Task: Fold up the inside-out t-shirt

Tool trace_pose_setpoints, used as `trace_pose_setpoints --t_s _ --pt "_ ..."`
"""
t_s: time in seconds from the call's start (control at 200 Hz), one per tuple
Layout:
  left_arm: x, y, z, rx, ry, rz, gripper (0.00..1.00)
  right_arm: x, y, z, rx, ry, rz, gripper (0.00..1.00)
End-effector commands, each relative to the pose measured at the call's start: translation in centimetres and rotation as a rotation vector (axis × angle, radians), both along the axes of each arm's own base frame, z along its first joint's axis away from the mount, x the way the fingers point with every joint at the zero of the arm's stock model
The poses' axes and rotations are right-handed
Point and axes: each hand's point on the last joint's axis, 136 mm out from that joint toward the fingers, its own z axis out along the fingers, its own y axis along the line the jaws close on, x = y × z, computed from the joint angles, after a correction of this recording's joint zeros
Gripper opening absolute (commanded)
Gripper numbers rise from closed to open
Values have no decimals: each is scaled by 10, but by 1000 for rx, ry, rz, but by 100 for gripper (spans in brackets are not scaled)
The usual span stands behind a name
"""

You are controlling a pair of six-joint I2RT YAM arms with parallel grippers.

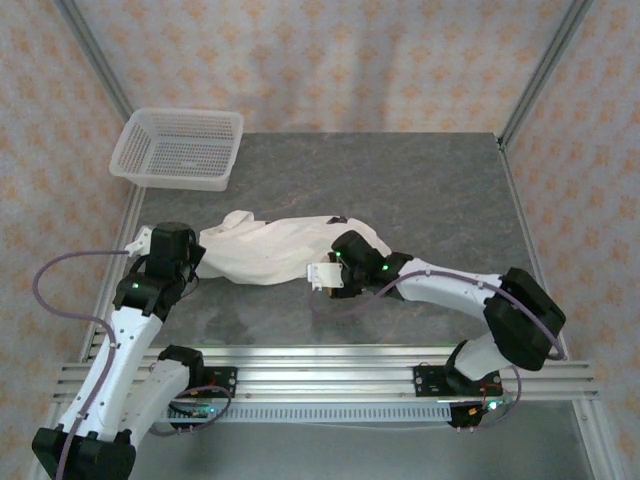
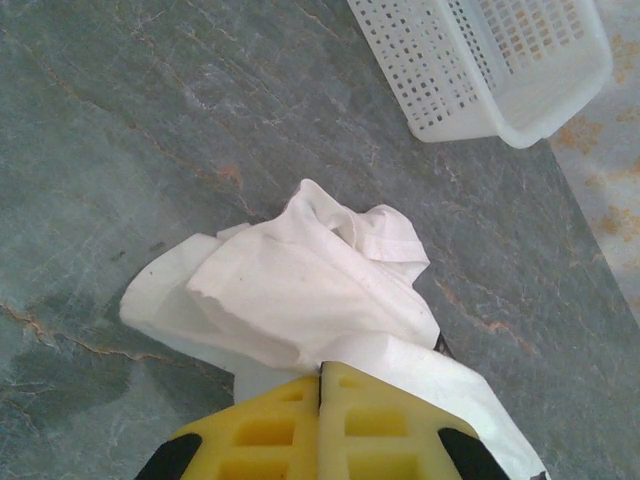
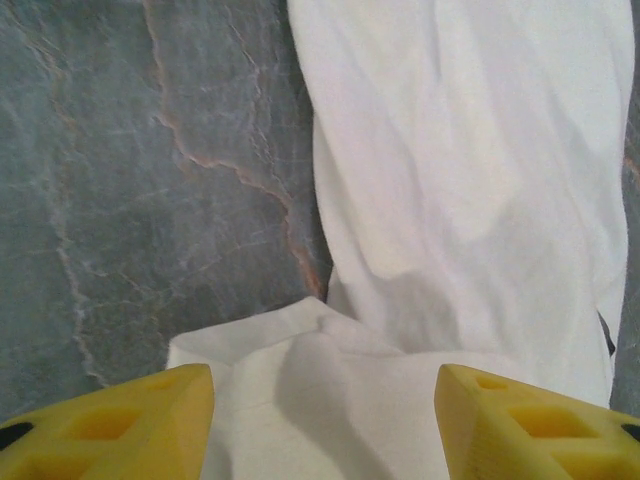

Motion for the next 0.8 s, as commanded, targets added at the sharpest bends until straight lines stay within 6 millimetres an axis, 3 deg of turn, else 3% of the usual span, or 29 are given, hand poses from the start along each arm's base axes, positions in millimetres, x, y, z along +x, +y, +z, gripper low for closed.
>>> trace_pose_setpoints --t_s 0.0,0.1,0.185,0.335,0.465,0.545,0.796 --pt "2 3 -2 20 -2 -2 0 -2 -7 -13 -73 53 23 56" --pt "1 3 -1 20 -2 1 0 -6 -10 -19 -111 95 23 38" --pt "0 4 0 24 -2 5 0 -6 -9 -10 -83 82 23 26" --pt "-1 6 10 30 -17 12 0 -4 -3 30 22 9 17 15" --pt "-4 12 43 67 -60 23 0 -1 -12 74 78 -98 -1 0" --pt "-4 17 76 100 -117 28 0 2 -19 113 151 -188 -45 0" --pt "-13 35 217 238 -298 63 0 3 -64 296 506 -568 -223 0"
